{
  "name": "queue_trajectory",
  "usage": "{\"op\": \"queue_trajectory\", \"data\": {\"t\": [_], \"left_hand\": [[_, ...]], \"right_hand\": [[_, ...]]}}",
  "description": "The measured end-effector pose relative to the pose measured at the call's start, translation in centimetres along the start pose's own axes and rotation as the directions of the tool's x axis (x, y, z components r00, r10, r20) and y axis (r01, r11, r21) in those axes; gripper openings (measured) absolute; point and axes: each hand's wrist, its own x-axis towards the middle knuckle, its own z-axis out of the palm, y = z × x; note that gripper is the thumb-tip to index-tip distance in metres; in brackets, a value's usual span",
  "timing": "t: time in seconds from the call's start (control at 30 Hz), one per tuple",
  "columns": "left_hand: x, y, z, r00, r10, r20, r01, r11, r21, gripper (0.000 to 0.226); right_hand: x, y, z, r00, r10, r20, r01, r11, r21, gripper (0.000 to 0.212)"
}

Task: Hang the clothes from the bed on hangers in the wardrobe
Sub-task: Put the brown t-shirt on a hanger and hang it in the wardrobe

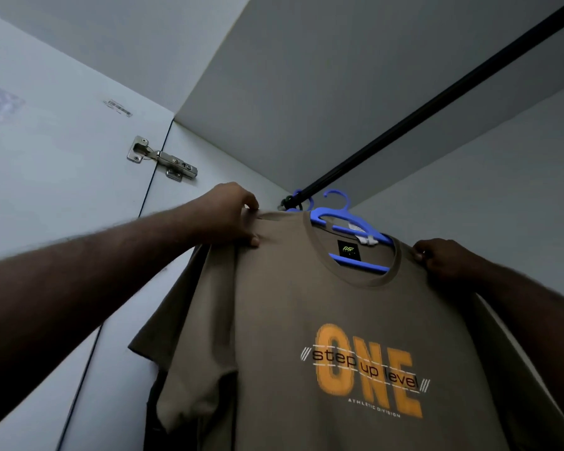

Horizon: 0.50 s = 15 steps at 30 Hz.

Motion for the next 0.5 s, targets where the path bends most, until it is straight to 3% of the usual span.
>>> {"op": "queue_trajectory", "data": {"t": [0.23, 0.5], "left_hand": [[3.5, -1.3, 2.6, 0.993, 0.081, -0.085, -0.069, 0.988, 0.136, 0.040], [6.6, -3.4, 3.3, 0.977, 0.197, -0.086, -0.164, 0.941, 0.297, 0.044]], "right_hand": [[3.1, 0.3, 2.1, 0.999, 0.043, 0.011, -0.044, 0.997, 0.068, 0.030], [6.6, -0.3, 4.7, 0.997, 0.053, -0.063, -0.041, 0.981, 0.191, 0.029]]}}
